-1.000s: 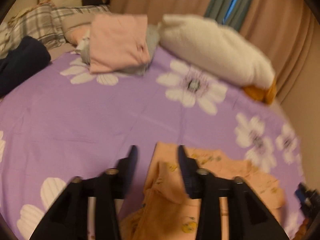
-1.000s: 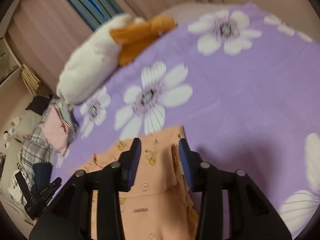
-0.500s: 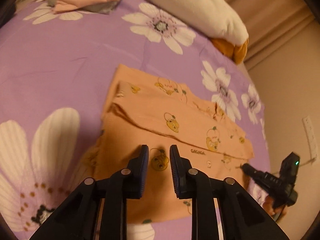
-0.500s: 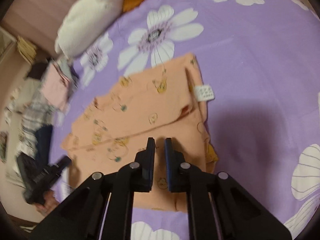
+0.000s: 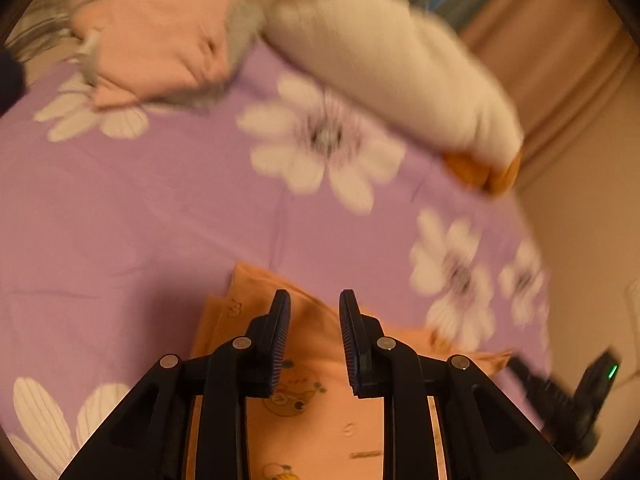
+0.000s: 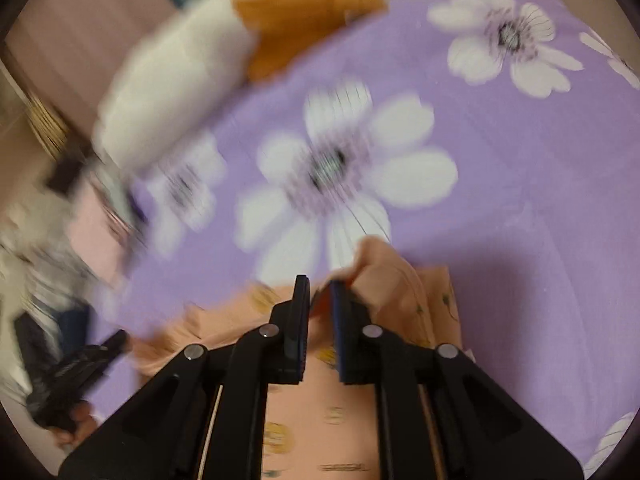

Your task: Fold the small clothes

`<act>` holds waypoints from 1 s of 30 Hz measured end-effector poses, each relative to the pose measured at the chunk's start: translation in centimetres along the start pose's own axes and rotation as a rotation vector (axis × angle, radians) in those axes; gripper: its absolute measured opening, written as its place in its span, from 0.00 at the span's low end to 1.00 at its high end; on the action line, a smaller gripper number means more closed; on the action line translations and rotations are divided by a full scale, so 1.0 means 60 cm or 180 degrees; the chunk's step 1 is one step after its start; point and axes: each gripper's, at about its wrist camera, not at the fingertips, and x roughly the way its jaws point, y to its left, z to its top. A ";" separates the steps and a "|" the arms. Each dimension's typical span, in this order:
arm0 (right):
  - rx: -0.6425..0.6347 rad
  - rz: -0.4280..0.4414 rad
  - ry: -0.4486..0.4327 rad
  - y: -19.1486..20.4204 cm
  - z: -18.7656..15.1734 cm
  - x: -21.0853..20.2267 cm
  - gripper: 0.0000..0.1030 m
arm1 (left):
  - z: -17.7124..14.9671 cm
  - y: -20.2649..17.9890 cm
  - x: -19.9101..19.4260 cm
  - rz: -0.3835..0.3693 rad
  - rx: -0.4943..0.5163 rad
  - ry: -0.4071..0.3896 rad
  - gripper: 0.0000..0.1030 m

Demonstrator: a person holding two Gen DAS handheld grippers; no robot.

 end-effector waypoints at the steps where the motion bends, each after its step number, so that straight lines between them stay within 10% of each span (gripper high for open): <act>1: -0.0043 0.0023 -0.0046 0.000 -0.005 -0.016 0.13 | -0.006 0.004 -0.016 -0.0013 -0.0015 -0.0048 0.31; 3: -0.0162 -0.0061 -0.0028 -0.002 -0.023 -0.044 0.13 | -0.022 0.013 -0.037 -0.0026 -0.0063 0.0042 0.56; 7: -0.0053 -0.0159 0.0197 -0.029 -0.057 -0.084 0.17 | -0.072 0.037 -0.064 -0.0377 -0.0325 0.0490 0.57; 12: 0.0621 0.0089 0.0308 -0.075 -0.115 -0.127 0.63 | -0.165 0.068 -0.104 -0.0760 -0.0612 0.0804 0.85; 20: 0.1311 0.0663 0.0831 -0.104 -0.256 -0.099 0.65 | -0.251 0.117 -0.091 -0.1122 -0.1117 0.1061 0.86; 30: 0.1206 0.0856 0.0743 -0.061 -0.272 -0.069 0.65 | -0.233 0.113 -0.053 -0.1338 -0.1235 0.0842 0.86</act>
